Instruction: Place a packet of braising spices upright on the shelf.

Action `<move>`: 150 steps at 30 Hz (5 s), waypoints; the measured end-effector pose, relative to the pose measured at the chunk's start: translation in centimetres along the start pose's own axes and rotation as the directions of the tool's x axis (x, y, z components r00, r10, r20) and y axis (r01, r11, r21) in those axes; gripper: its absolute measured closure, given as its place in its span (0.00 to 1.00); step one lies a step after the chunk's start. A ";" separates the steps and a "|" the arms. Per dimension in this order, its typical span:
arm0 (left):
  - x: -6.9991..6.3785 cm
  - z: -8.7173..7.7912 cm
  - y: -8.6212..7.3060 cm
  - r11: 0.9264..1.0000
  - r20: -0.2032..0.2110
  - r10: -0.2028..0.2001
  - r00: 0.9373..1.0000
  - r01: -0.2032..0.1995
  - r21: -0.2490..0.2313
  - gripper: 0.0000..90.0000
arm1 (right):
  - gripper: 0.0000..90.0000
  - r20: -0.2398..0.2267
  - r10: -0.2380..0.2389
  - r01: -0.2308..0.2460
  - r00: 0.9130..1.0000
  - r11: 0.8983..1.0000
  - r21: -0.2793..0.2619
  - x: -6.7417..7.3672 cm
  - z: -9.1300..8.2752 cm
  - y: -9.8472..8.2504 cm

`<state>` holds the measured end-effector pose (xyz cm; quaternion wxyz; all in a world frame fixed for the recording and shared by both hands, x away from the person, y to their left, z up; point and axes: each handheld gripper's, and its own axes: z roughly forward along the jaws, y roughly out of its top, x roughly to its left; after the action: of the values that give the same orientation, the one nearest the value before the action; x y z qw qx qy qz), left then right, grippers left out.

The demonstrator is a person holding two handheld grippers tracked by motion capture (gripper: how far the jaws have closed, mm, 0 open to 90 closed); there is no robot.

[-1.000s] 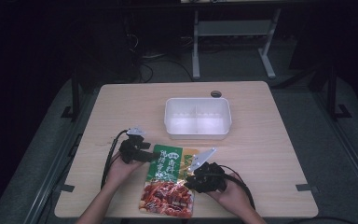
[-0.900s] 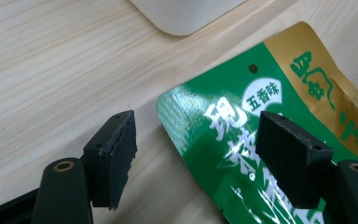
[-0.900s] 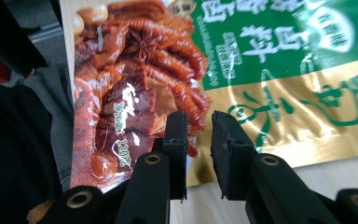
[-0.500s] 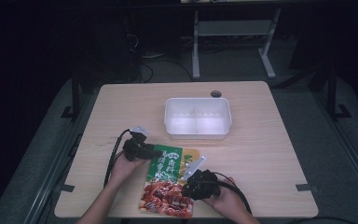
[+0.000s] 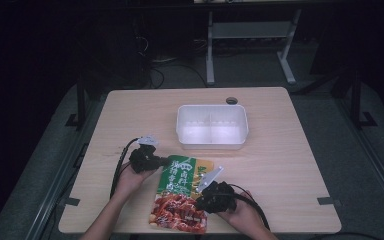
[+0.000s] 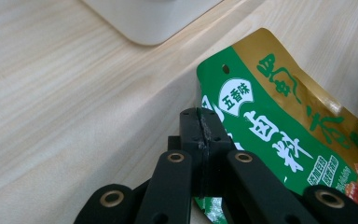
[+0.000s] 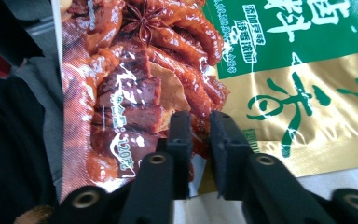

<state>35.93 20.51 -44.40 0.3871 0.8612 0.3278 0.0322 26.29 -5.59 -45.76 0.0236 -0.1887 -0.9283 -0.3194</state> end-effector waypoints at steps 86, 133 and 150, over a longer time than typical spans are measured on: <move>0.2 -7.1 -5.2 0.998 -0.166 0.043 0.985 -0.049 -0.034 0.60 | 1.00 -0.083 0.211 -0.221 0.974 0.965 -0.143 -7.8 -8.2 5.1; 0.8 -6.9 -5.8 1.000 -0.221 0.027 0.975 -0.028 -0.001 0.51 | 1.00 -0.011 0.136 -0.135 0.991 0.965 -0.225 -6.4 -17.1 13.7; 1.0 -6.8 -5.9 1.000 -0.228 0.030 0.973 -0.029 0.007 0.49 | 1.00 0.129 0.208 -0.162 0.970 0.942 -0.294 -8.7 -20.8 15.9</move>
<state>31.42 28.30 -43.87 0.3451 0.8573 0.3571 0.1360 38.58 -9.47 -21.38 -0.0473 -0.3014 -0.8505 -0.4285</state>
